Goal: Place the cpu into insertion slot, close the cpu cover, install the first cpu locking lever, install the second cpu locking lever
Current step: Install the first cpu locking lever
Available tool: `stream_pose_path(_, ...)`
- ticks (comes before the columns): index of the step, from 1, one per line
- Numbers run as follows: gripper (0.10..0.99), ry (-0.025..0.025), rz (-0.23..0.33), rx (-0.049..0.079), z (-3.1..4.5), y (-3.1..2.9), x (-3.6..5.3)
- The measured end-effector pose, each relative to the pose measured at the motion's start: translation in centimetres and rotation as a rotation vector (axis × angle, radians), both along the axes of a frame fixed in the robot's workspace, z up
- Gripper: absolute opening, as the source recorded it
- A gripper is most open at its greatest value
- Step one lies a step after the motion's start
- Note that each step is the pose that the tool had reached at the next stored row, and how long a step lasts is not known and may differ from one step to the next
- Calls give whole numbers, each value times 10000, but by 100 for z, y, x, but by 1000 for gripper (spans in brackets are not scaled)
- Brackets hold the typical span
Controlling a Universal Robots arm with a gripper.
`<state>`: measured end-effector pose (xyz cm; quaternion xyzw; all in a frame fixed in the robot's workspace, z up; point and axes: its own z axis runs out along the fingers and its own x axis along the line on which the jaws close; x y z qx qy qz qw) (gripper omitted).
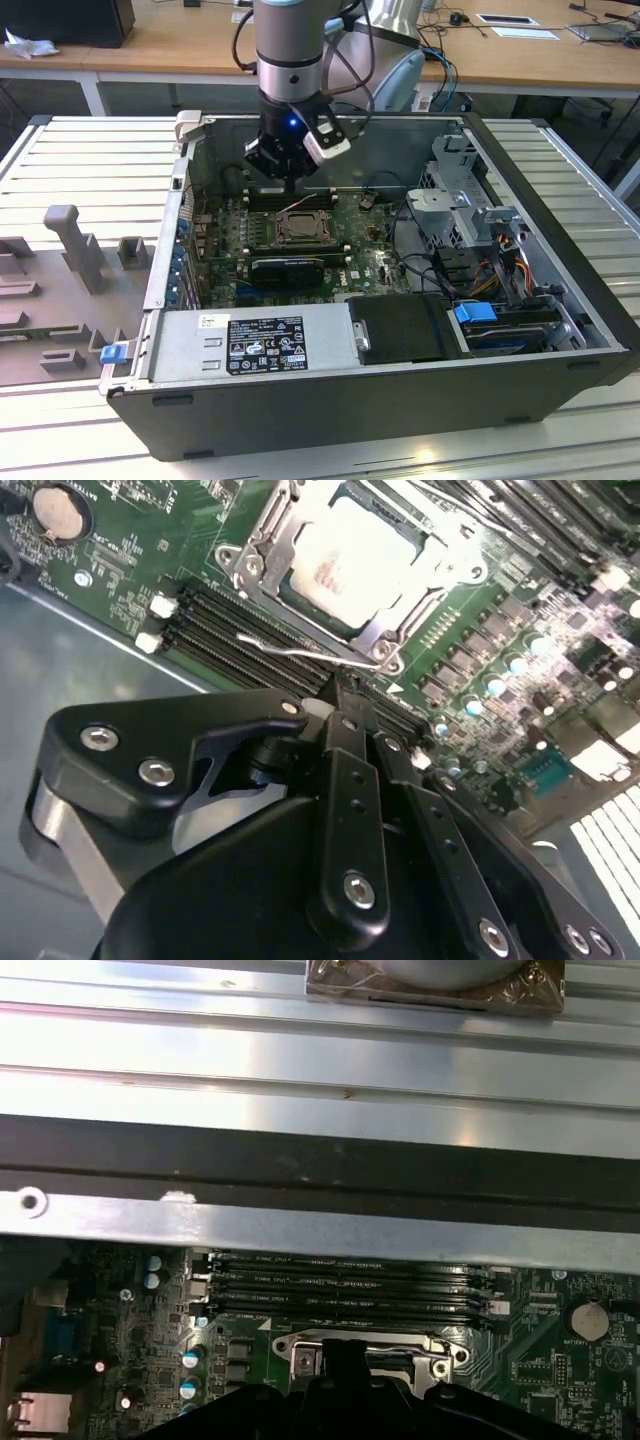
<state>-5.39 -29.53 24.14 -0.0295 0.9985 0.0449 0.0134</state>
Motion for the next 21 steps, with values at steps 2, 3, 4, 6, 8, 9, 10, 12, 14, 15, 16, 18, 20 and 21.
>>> stream_pose_path(2, 106, -1, 0, 0, -23, 6, 35)
stream_pose_path(3, 106, 0, 1, 1, -33, 9, 61)
stream_pose_path(4, 106, 0, 2, 1, -40, 13, 80)
stream_pose_path(6, 106, 1, -1, 0, -56, 19, 98)
stream_pose_path(8, 106, 2, 0, -1, -80, 19, 101)
stream_pose_path(9, 106, 1, -2, 0, -83, 19, 101)
stream_pose_path(10, 106, 0, -2, 2, -91, 21, 103)
stream_pose_path(12, 106, 1, -3, 1, -116, 28, 116)
stream_pose_path(14, 106, 3, -4, 0, -128, 31, 132)
stream_pose_path(15, 106, 2, -3, 1, -132, 32, 138)
stream_pose_path(16, 106, 3, -4, 2, -136, 40, 153)
stream_pose_path(18, 106, 6, -5, 16, -146, 53, 182)
stream_pose_path(20, 106, 6, -4, 39, -148, 55, 182)
stream_pose_path(21, 106, 5, -4, 43, -149, 55, 182)
